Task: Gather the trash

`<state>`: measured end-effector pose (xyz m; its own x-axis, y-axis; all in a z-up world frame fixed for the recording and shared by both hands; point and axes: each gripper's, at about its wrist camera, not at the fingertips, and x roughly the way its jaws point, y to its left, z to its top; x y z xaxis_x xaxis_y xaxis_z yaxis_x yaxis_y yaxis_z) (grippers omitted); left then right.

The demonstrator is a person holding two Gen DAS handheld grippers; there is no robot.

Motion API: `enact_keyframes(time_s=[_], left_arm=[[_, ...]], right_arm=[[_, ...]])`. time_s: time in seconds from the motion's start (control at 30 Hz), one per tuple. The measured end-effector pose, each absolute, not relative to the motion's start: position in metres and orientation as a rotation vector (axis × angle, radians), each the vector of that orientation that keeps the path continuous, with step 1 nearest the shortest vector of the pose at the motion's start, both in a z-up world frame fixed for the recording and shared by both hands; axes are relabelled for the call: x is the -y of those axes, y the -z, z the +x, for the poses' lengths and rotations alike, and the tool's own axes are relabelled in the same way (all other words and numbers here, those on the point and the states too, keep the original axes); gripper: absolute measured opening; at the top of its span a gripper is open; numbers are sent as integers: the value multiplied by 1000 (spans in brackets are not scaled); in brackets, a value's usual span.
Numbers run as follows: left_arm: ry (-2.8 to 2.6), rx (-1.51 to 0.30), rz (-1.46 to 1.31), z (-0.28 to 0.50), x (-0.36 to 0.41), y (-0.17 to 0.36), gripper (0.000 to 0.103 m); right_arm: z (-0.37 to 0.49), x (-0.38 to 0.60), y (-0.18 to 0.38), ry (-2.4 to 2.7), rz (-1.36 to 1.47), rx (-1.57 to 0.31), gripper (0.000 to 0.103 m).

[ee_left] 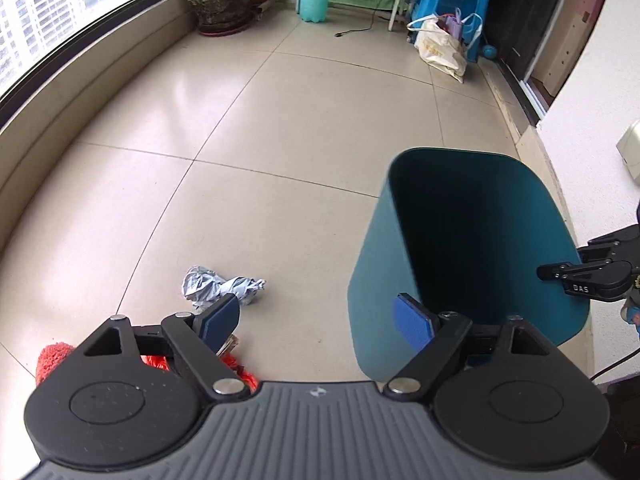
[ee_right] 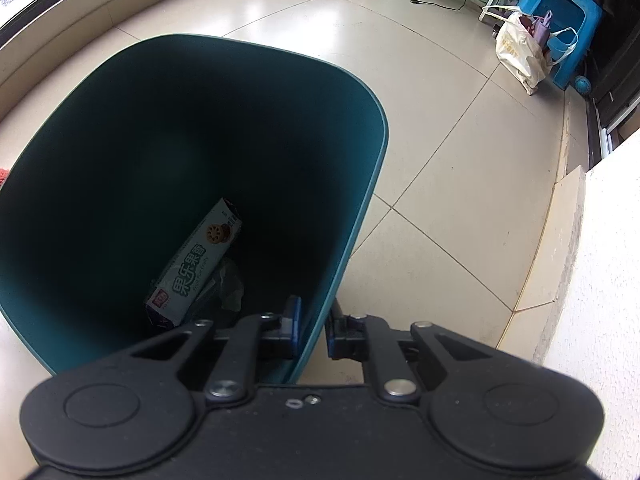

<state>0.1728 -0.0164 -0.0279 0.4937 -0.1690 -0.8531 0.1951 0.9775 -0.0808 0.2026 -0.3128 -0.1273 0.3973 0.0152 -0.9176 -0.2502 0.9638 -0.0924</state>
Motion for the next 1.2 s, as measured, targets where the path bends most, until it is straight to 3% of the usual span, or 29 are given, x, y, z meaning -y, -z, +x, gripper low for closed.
enact_keyframes(time_s=[0.5, 0.83, 1.2], left_arm=[[49, -1192, -129, 211, -99, 138, 84], [-17, -1336, 7, 206, -66, 230, 84], [-93, -1398, 152, 208, -54, 286, 84]], right_arm=[[209, 308, 133, -153, -237, -1179, 11], [213, 313, 135, -160, -227, -1192, 11], [212, 317, 135, -172, -210, -1191, 12]])
